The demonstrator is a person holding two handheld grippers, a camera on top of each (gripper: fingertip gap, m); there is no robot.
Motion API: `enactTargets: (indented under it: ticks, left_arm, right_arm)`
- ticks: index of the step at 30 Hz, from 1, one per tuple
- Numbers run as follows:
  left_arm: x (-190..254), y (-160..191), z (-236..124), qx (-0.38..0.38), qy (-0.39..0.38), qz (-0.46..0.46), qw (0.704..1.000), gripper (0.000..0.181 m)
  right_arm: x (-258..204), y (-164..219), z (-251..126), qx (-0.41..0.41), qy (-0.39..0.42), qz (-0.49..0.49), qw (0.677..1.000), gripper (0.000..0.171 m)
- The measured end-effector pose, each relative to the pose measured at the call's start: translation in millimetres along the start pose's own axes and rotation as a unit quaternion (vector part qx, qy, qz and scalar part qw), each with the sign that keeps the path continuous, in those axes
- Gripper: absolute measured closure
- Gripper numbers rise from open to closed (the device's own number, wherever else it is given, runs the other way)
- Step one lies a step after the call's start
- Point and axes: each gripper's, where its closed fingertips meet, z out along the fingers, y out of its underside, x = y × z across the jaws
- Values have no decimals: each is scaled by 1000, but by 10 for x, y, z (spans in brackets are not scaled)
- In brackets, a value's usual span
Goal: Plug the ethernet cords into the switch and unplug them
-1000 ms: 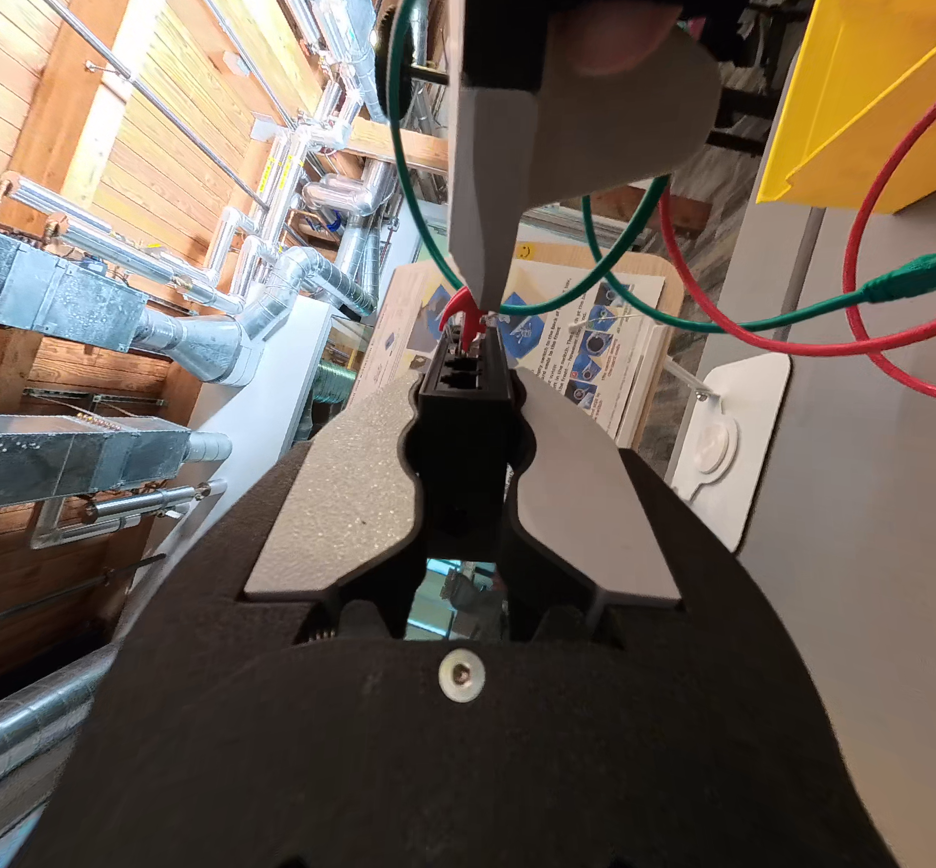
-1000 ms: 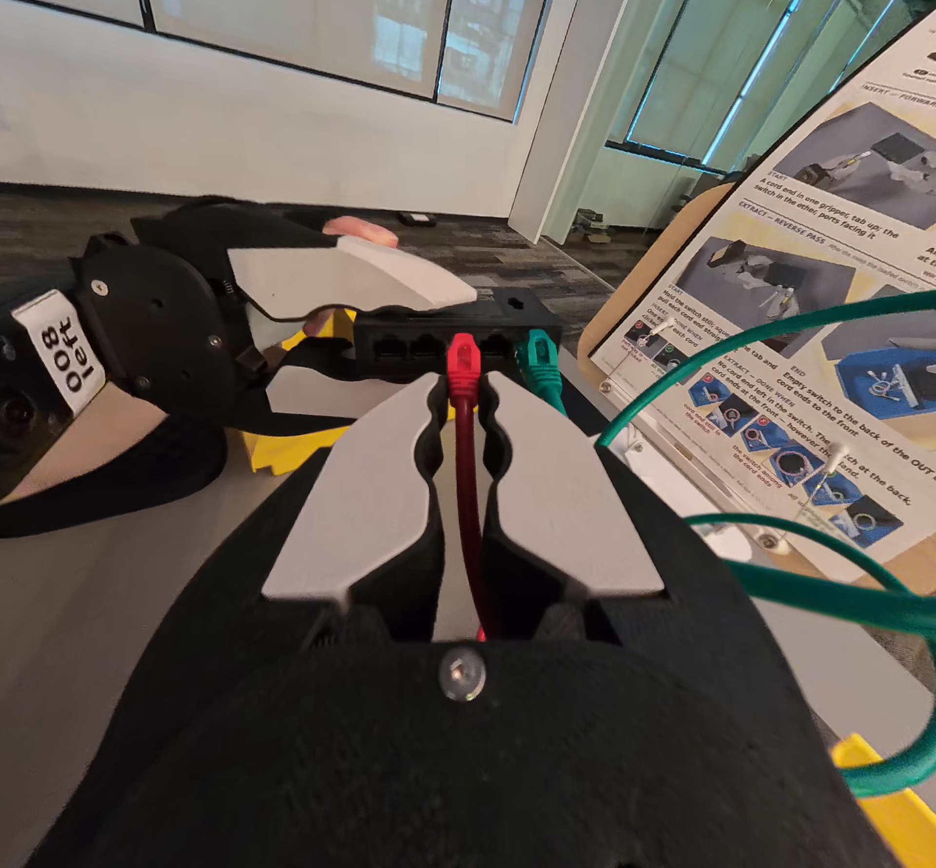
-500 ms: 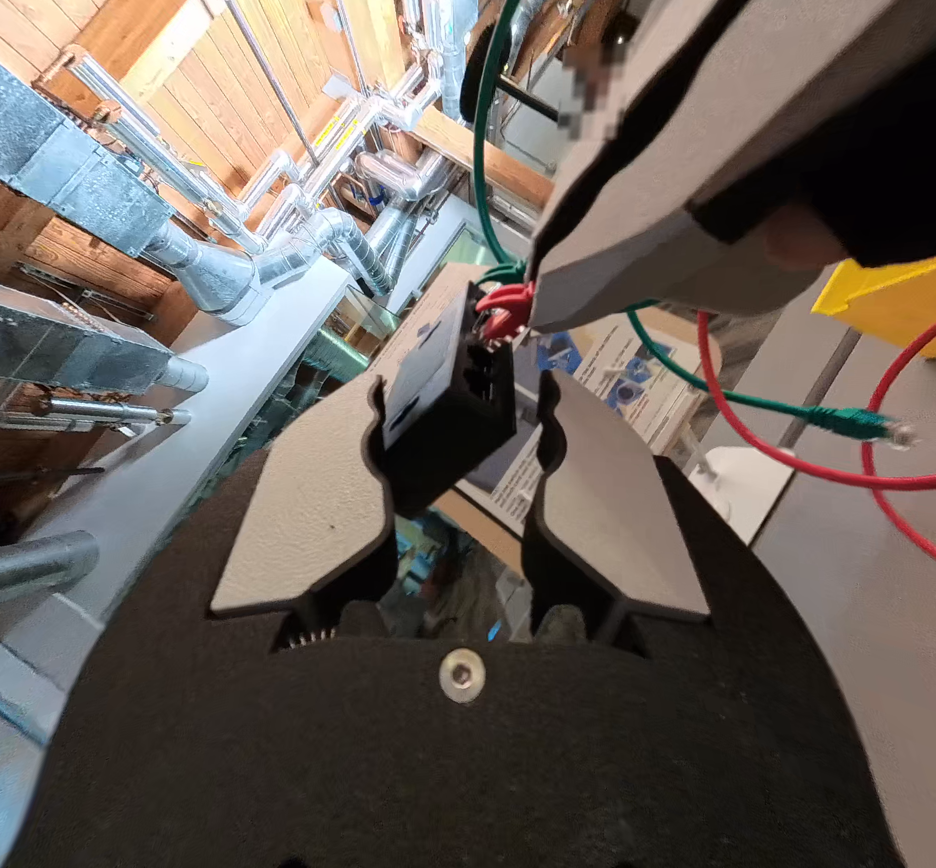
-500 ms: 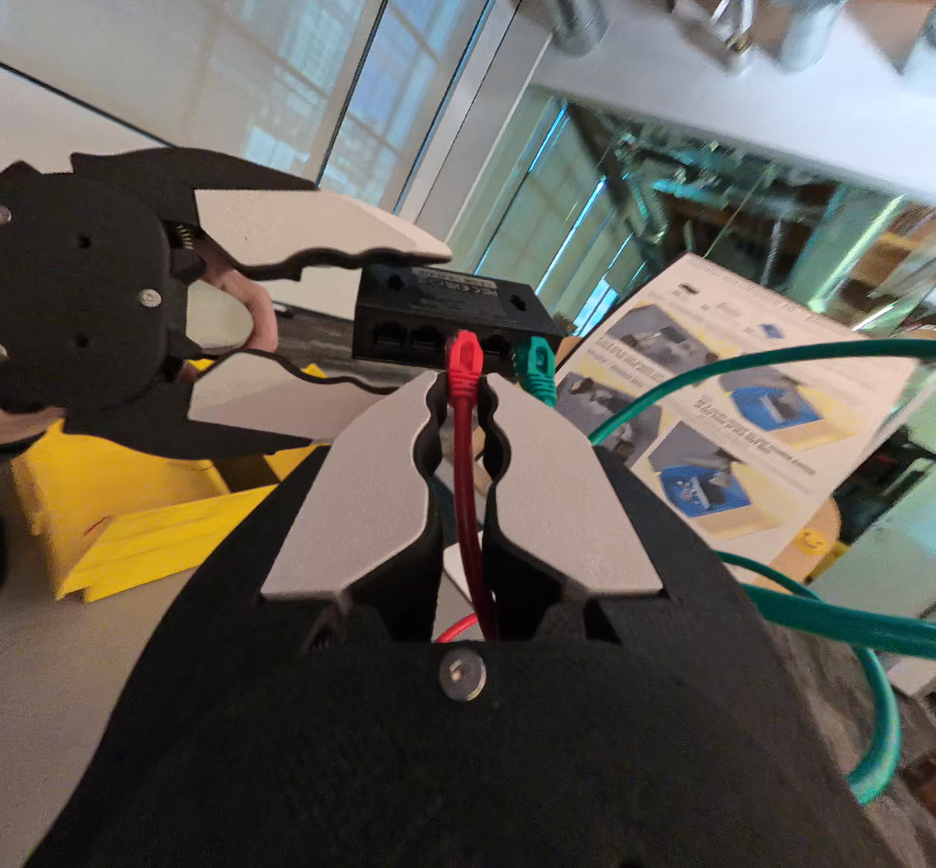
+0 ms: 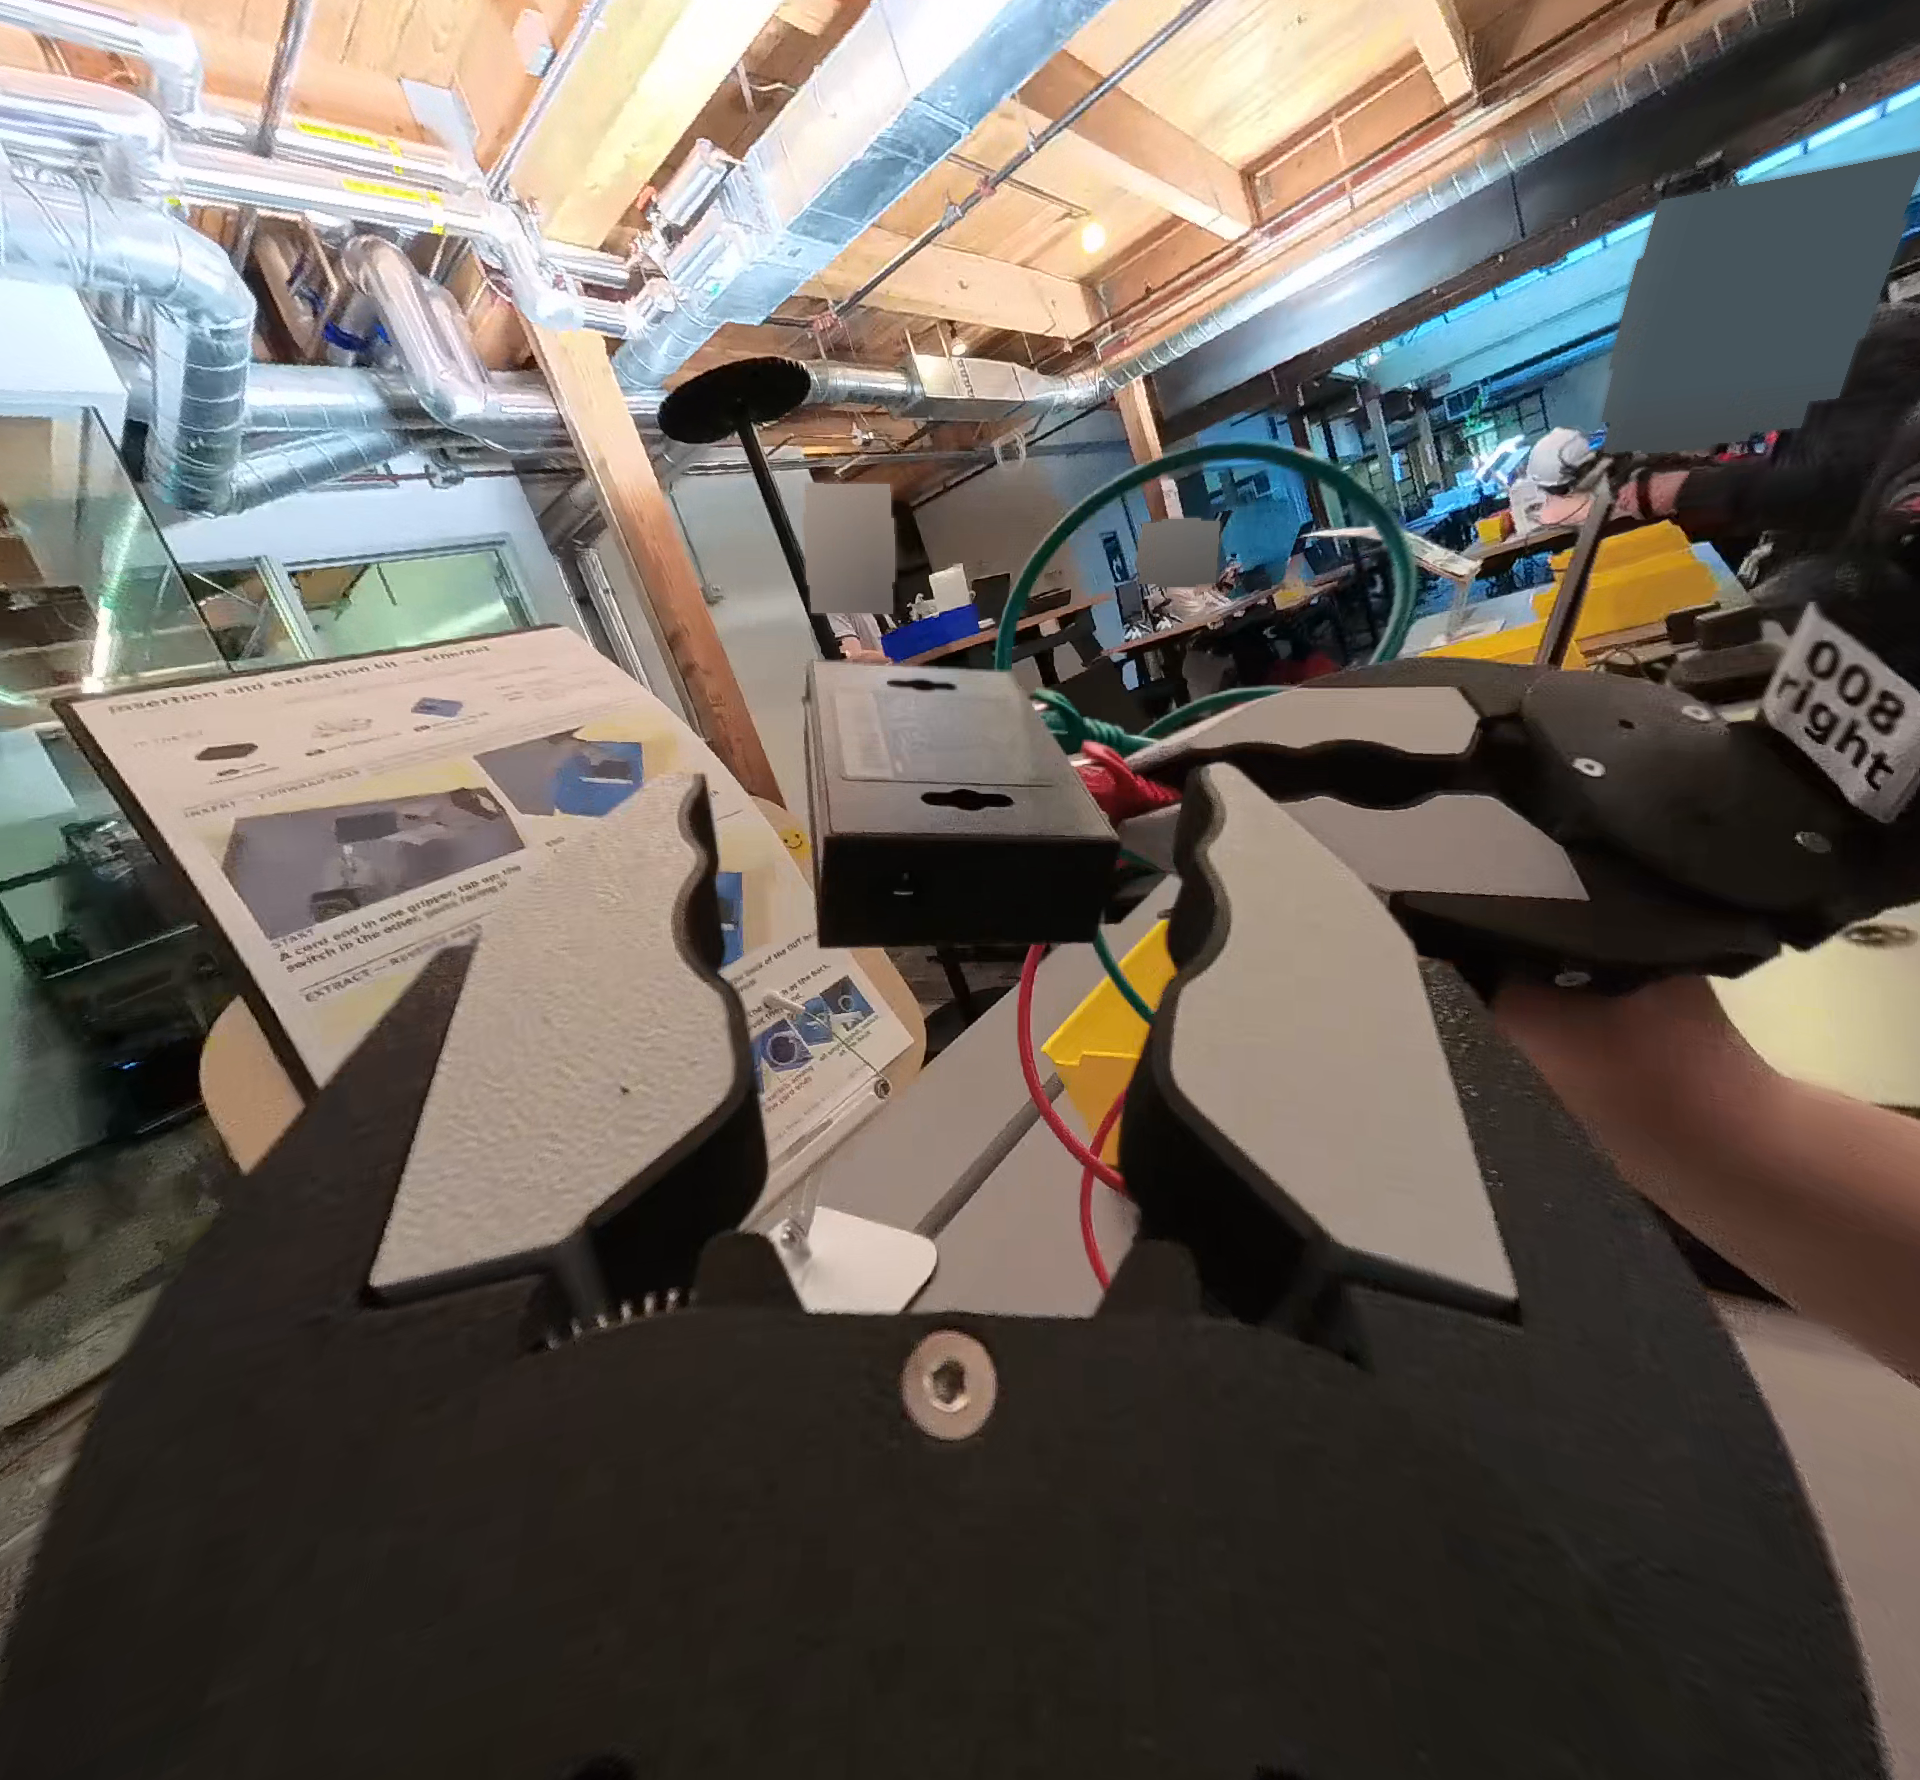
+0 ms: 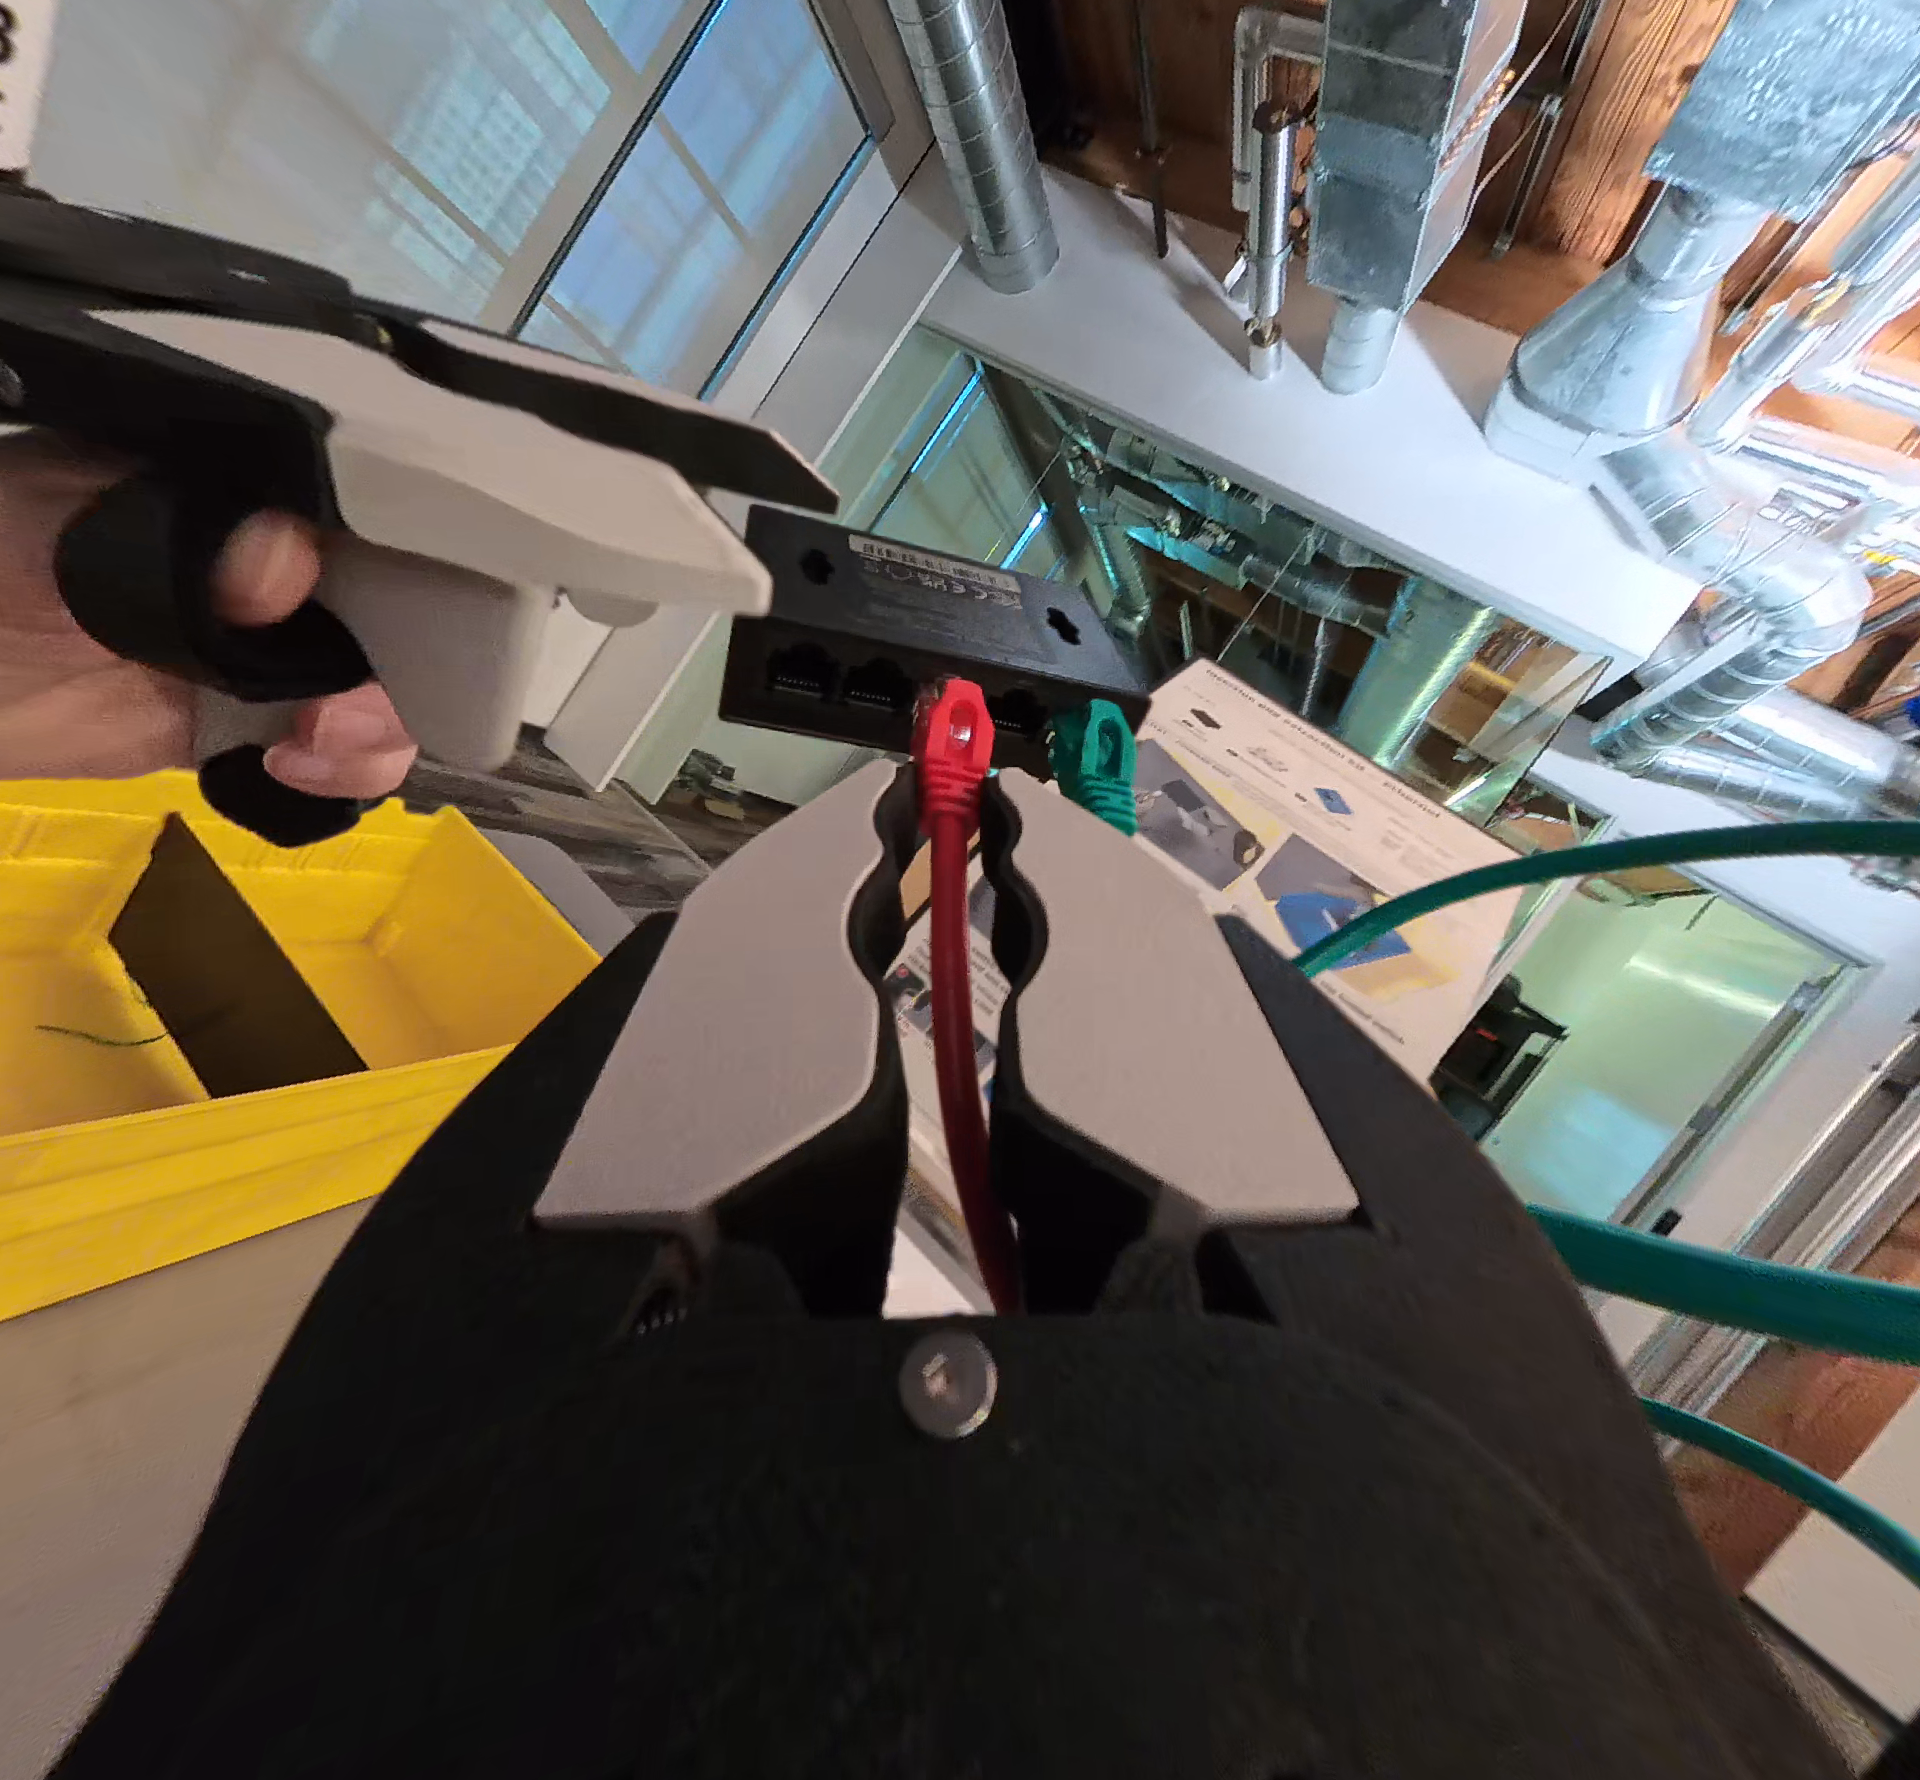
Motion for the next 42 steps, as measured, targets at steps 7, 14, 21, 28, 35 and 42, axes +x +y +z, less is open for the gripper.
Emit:
enactTargets:
  ticks: [7, 14, 21, 28, 35, 42]
  left_arm:
    - [85, 78, 56, 7, 11, 15, 1000, 106]
    - [46, 130, -4, 6, 16, 78, 997, 118]
    - [42, 153, -51, 0, 31, 91, 995, 118]
    - [47, 185, -55, -6, 33, 91, 995, 117]
    - [49, 251, -28, -24, 31, 84, 996, 117]
    - [85, 262, -29, -32, 41, 66, 996, 117]
  right_arm:
    - [-125, -97, -8, 23, 12, -39, 999, 159]
    - [-173, -113, -11, 32, 4, -42, 999, 159]
    - [-226, -123, -8, 32, -12, -36, 999, 159]
    - [-231, -105, -2, 15, -19, -35, 999, 159]
    - [-215, -50, 4, 2, -27, -16, 1000, 159]
    - [-216, -71, -10, -2, -39, -10, 999, 159]
